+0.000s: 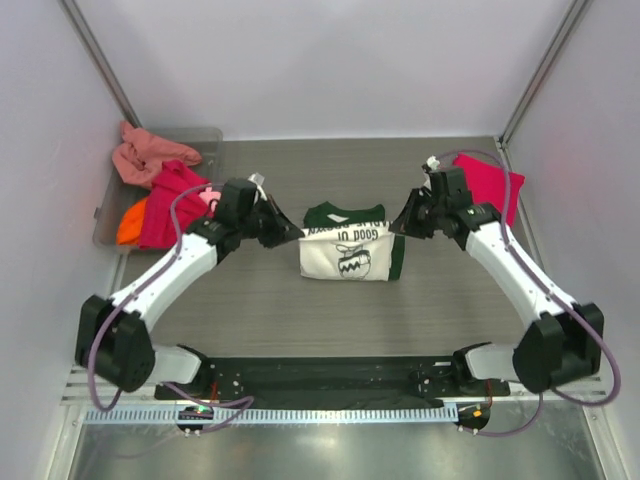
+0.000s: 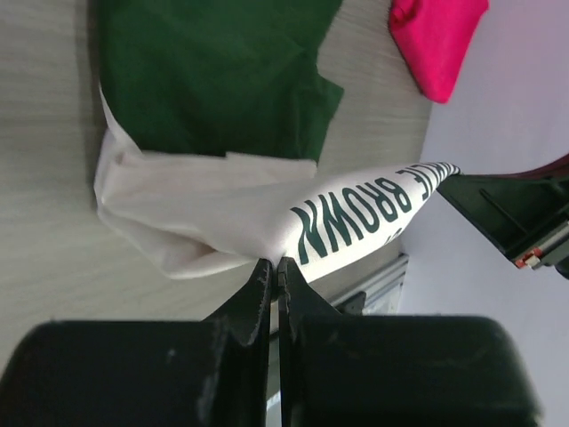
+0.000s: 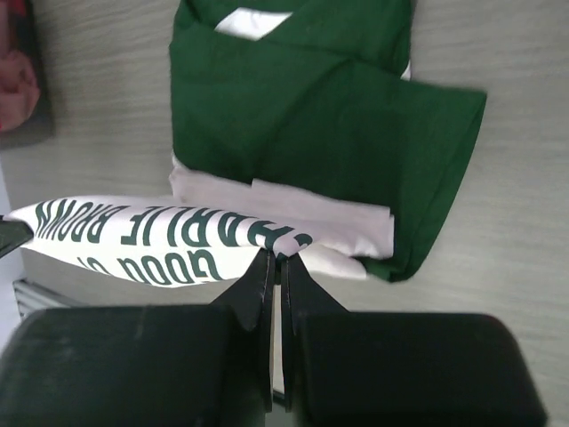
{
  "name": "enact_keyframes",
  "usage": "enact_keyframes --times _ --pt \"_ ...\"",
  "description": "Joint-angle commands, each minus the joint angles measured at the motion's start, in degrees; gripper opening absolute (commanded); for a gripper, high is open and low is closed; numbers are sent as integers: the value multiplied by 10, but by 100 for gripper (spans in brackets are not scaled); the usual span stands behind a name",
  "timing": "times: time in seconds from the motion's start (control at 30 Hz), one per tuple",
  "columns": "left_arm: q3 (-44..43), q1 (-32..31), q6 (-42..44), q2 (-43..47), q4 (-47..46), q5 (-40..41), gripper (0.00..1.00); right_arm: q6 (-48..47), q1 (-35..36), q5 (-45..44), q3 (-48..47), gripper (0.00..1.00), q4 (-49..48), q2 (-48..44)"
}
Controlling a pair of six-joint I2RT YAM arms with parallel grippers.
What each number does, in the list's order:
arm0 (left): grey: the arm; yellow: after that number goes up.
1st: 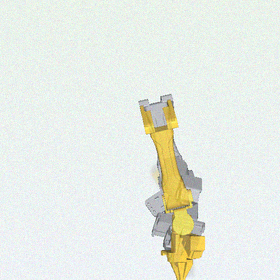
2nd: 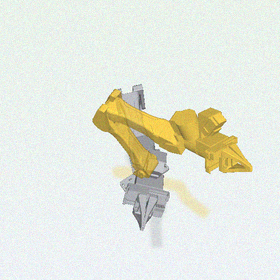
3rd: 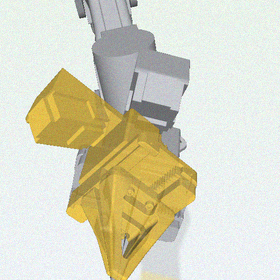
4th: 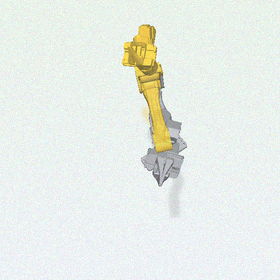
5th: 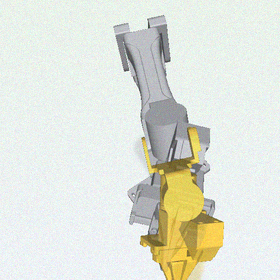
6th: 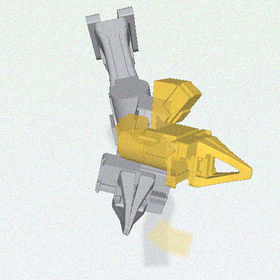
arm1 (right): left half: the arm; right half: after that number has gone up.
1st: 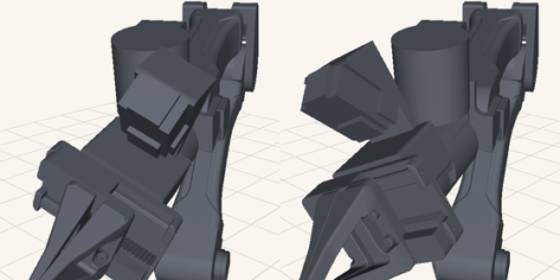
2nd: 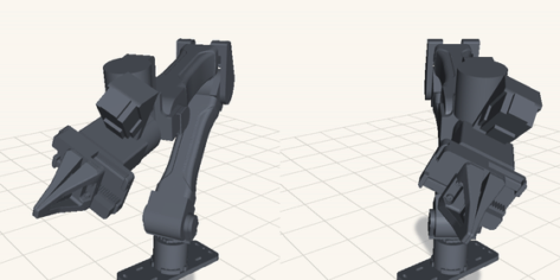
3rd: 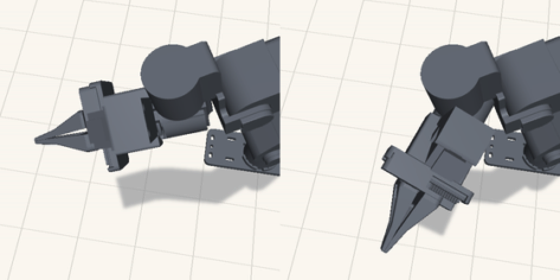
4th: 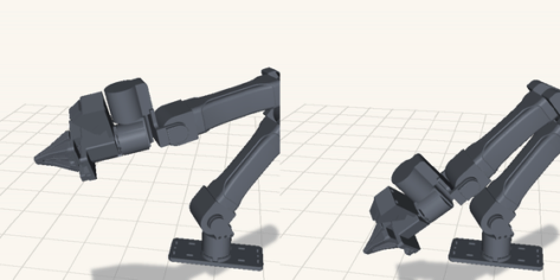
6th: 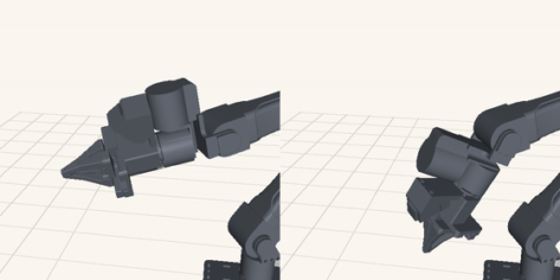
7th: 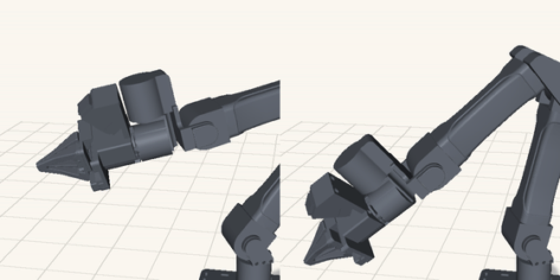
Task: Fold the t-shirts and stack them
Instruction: Fold the tshirt
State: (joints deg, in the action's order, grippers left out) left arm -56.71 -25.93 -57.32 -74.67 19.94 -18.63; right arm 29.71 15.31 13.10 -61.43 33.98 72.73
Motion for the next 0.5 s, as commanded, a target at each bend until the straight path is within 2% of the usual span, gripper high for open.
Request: enact_keyframes --times 0.0,0.27,0.47 --pt "-64 24 33 -78 -16 -21 0 -15 -9 -42 -61 1 -44 57" --pt "-207 65 37 -284 -30 -26 0 -14 -33 -38 -160 1 -69 251" --pt "-329 85 40 -429 -22 -11 0 -4 -51 4 -219 1 -142 369"
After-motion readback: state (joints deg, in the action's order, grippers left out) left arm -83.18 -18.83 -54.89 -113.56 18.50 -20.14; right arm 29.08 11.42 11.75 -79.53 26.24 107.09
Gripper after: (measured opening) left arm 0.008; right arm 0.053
